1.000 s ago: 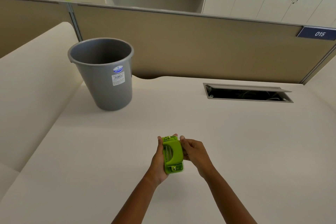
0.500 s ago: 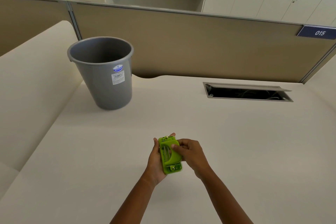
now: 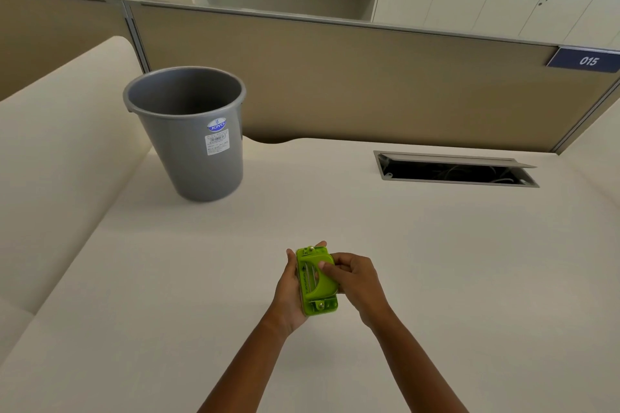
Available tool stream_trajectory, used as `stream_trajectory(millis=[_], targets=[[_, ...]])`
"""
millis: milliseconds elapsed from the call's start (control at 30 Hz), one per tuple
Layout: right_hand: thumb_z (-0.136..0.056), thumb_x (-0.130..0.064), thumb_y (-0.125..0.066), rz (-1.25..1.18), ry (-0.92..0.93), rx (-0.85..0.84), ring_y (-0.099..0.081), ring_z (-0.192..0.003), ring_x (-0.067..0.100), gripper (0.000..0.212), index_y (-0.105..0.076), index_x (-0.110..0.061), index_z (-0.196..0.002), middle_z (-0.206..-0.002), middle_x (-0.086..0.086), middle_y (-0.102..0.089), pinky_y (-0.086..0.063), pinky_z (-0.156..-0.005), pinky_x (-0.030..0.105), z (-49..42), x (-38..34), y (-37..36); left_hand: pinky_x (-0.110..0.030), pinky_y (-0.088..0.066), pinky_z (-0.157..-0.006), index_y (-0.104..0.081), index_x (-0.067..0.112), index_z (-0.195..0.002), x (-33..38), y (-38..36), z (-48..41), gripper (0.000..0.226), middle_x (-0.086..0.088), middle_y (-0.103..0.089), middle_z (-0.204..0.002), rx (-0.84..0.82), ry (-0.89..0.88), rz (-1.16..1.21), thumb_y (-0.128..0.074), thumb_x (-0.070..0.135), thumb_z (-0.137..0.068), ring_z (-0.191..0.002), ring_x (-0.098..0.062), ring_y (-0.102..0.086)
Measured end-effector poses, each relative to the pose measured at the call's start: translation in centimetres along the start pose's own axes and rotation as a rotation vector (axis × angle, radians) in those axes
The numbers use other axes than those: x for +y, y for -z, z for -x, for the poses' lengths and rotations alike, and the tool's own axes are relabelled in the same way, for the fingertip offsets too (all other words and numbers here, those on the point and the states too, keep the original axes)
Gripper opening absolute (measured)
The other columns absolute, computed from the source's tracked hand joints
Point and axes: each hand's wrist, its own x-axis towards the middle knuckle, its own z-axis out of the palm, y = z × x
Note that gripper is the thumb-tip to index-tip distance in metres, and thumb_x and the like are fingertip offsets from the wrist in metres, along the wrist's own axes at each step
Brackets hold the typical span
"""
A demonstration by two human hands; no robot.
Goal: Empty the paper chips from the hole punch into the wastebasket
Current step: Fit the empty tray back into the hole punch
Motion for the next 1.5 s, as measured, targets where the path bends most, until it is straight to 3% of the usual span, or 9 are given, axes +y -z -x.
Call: stream_trajectory(millis=[233, 433, 567, 767, 833, 933, 1100, 1167, 1500], targets=[[-0.084, -0.011, -0.063, -0.017, -0.015, -0.021, -0.063, -0.077, 0.028, 0.016, -0.070, 0.001, -0.090, -0.085, 0.024, -0.070, -0.052, -0.083, 0.052, -0.1, 0.2, 0.3, -0.036, -0.059, -0.061, -0.058, 0.019, -0.113, 0.1, -0.2, 0.2, 0.060, -0.011, -0.076, -0.088, -0.022, 0.011, -0.041, -0.012, 0.052, -0.095, -0.076, -0.024, -0.073], [-0.084, -0.011, -0.062, -0.023, -0.017, -0.043, -0.063, -0.079, 0.030, 0.017, -0.069, 0.003, -0.091, -0.096, 0.033, -0.069, -0.052, -0.085, 0.053, 0.0, 0.4, 0.5, -0.041, -0.053, -0.081, -0.059, 0.021, -0.115, 0.3, -0.3, 0.3, 0.058, -0.012, -0.070, -0.098, -0.011, 0.008, -0.115, -0.014, 0.052, -0.095, -0.091, -0.027, -0.066], [-0.085, -0.011, -0.062, 0.001, -0.002, -0.058, -0.063, -0.080, 0.031, 0.020, -0.068, 0.005, -0.094, -0.095, 0.033, -0.069, -0.052, -0.084, 0.053, 0.0, 0.6, 0.7, -0.037, -0.058, -0.075, -0.061, 0.023, -0.115, 0.4, -0.1, 0.2, 0.057, -0.010, -0.074, -0.095, -0.028, 0.008, -0.168, -0.021, 0.056, -0.093, -0.086, -0.023, -0.071], [-0.088, -0.017, -0.059, -0.040, -0.072, -0.154, -0.064, -0.081, 0.025, 0.026, -0.065, 0.007, -0.097, -0.087, 0.015, -0.065, -0.056, -0.079, 0.040, -0.4, 1.0, 1.1, -0.034, -0.054, -0.076, -0.066, 0.022, -0.110, 0.2, 0.0, -0.1, 0.047, -0.008, -0.074, -0.093, -0.008, 0.022, -0.200, -0.028, 0.045, -0.095, -0.082, -0.020, -0.070], [-0.090, -0.024, -0.055, -0.055, -0.084, -0.097, -0.065, -0.077, 0.023, 0.032, -0.067, 0.006, -0.088, -0.082, 0.013, -0.066, -0.057, -0.074, 0.033, -0.7, 1.0, 1.3, -0.032, -0.054, -0.075, -0.070, 0.021, -0.104, -0.1, 0.0, -0.1, 0.048, -0.007, -0.073, -0.096, 0.016, 0.029, -0.176, -0.030, 0.045, -0.095, -0.085, -0.020, -0.069], [-0.090, -0.024, -0.056, 0.039, -0.029, 0.096, -0.064, -0.066, 0.018, 0.024, -0.069, -0.008, -0.078, -0.071, 0.006, -0.067, -0.055, -0.070, 0.030, -1.6, 1.3, 1.7, -0.033, -0.049, -0.082, -0.067, 0.017, -0.110, -0.6, -0.1, -0.2, 0.045, -0.007, -0.069, -0.106, 0.036, 0.031, -0.138, -0.034, 0.044, -0.093, -0.100, -0.024, -0.057], [-0.086, -0.013, -0.062, -0.015, -0.134, 0.031, -0.062, -0.067, 0.022, 0.014, -0.067, -0.005, -0.076, -0.076, 0.015, -0.066, -0.056, -0.068, 0.030, -2.4, 1.6, 1.9, -0.032, -0.052, -0.075, -0.071, 0.018, -0.103, -0.7, 0.1, -0.1, 0.044, -0.007, -0.074, -0.096, 0.032, 0.042, -0.162, -0.035, 0.041, -0.092, -0.093, -0.022, -0.059], [-0.086, -0.010, -0.060, -0.087, -0.170, -0.001, -0.061, -0.064, 0.018, 0.012, -0.065, -0.004, -0.077, -0.073, 0.012, -0.064, -0.053, -0.064, 0.024, -2.4, 1.4, 2.0, -0.031, -0.054, -0.074, -0.069, 0.017, -0.105, -0.5, 0.1, -0.1, 0.045, -0.006, -0.074, -0.096, 0.025, 0.044, -0.177, -0.032, 0.039, -0.095, -0.090, -0.021, -0.061], [-0.086, -0.001, -0.054, -0.196, -0.270, 0.005, -0.060, -0.068, 0.017, 0.016, -0.062, -0.006, -0.072, -0.074, 0.010, -0.063, -0.049, -0.063, 0.021, -2.8, 1.6, 2.3, -0.031, -0.056, -0.068, -0.065, 0.013, -0.106, -0.6, -0.1, 0.0, 0.042, -0.006, -0.075, -0.085, 0.036, 0.057, -0.241, -0.029, 0.034, -0.098, -0.077, -0.020, -0.065]])
